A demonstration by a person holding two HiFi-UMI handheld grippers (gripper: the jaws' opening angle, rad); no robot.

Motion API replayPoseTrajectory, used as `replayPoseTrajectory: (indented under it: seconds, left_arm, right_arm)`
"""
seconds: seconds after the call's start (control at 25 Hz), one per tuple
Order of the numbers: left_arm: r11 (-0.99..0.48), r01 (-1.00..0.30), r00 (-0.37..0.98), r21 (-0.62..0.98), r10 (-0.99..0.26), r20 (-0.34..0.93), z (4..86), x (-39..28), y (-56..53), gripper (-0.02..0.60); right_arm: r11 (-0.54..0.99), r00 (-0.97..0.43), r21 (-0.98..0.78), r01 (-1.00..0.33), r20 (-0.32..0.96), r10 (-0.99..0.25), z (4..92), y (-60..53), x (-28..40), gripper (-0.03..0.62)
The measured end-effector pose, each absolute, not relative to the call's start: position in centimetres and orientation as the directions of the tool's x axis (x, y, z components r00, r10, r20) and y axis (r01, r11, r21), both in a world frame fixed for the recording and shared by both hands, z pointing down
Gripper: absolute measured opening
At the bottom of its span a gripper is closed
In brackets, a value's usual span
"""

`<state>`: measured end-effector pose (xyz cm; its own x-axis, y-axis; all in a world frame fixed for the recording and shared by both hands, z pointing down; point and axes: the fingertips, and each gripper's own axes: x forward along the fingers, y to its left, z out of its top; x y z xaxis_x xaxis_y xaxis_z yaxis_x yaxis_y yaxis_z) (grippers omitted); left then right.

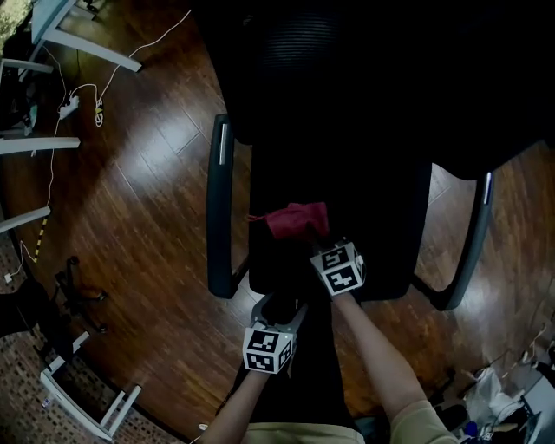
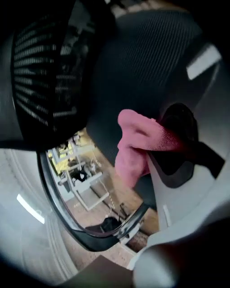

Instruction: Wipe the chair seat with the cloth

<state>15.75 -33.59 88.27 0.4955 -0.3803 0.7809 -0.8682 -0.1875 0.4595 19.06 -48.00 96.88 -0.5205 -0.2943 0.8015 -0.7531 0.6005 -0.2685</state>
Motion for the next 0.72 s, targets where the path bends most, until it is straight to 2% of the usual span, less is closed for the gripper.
replayPoseTrajectory:
  seconds: [0.12, 0.24, 0.36, 0.44, 0.52, 0.64, 0.72]
  left_arm:
    - [-0.204, -0.854, 0.521, 0.479, -0.37, 0.77, 88.3, 17.6, -33.3, 0.275]
    - [-0.225, -0.835, 0.55, 0.502, -0.357, 0.755, 88.1, 19.6, -33.0, 0.275]
    - [-0.233, -0.825, 0.566, 0.515, -0.349, 0.747, 88.2, 21.0, -32.8, 0.275]
    - [-0.23, -0.826, 0.564, 0.515, -0.351, 0.747, 88.3, 21.1, -32.7, 0.275]
    - [-0.22, -0.831, 0.555, 0.51, -0.358, 0.751, 88.4, 20.4, -32.6, 0.275]
    - [-0.197, -0.846, 0.533, 0.496, -0.372, 0.76, 88.6, 18.5, -32.4, 0.274]
    - [-0.18, -0.858, 0.512, 0.481, -0.381, 0.77, 88.8, 17.1, -32.2, 0.274]
  right_arm:
    - [0.455, -0.25, -0.051, -0.889, 0.887, -0.388, 97.2, -48.3, 32.1, 0.015]
    - [0.306, 0.0, 0.135, -0.943, 0.915, -0.403, 97.0, -48.2, 42.1, 0.015]
    - [0.218, 0.074, 0.172, -0.961, 0.916, -0.395, 97.0, -48.3, 45.7, 0.015]
    - [0.201, 0.009, 0.096, -0.975, 0.919, -0.394, 97.1, -48.4, 43.9, 0.015]
    - [0.232, -0.21, -0.121, -0.965, 0.888, -0.41, 96.5, -48.9, 38.3, 0.015]
    - [0.399, -0.587, -0.449, -0.8, 0.723, -0.364, 94.2, -49.4, 25.4, 0.015]
    - [0.523, -0.738, -0.551, -0.651, 0.62, -0.265, 92.8, -48.6, 17.1, 0.015]
